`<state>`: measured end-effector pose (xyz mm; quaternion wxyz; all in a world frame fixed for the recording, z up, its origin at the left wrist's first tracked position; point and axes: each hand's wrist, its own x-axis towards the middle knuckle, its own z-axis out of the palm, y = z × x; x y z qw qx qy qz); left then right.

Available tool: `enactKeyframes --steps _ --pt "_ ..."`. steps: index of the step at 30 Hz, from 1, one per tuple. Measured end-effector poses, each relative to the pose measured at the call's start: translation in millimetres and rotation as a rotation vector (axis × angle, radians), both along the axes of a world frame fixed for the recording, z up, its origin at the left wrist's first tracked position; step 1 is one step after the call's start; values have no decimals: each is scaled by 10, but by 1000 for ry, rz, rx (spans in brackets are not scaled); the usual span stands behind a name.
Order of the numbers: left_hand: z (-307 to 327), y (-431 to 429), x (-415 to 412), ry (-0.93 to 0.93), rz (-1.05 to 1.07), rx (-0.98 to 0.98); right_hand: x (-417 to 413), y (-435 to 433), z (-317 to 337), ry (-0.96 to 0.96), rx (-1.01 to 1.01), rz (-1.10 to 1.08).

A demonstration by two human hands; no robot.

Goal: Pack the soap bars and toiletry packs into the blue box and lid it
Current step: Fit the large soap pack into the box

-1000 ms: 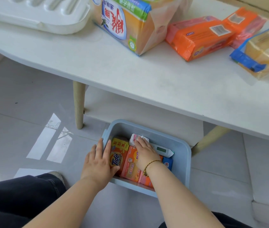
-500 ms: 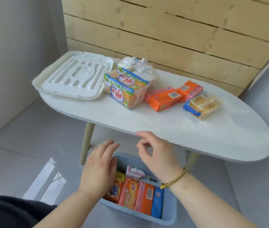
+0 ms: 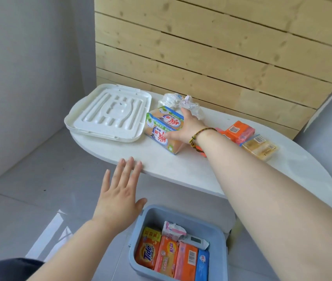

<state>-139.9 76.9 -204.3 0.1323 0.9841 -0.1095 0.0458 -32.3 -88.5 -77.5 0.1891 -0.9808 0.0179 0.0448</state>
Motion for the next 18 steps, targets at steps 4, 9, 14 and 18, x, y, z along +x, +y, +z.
enactKeyframes --steps 4,9,14,18 --pt "-18 26 20 32 -12 -24 205 118 -42 89 -258 -34" --pt "-24 30 32 47 -18 -31 290 186 -80 108 -311 -62" --pt "-7 14 20 58 -15 -39 228 168 -108 56 -204 -67" --pt "28 6 13 38 -5 -85 60 125 -106 3 -23 -106"
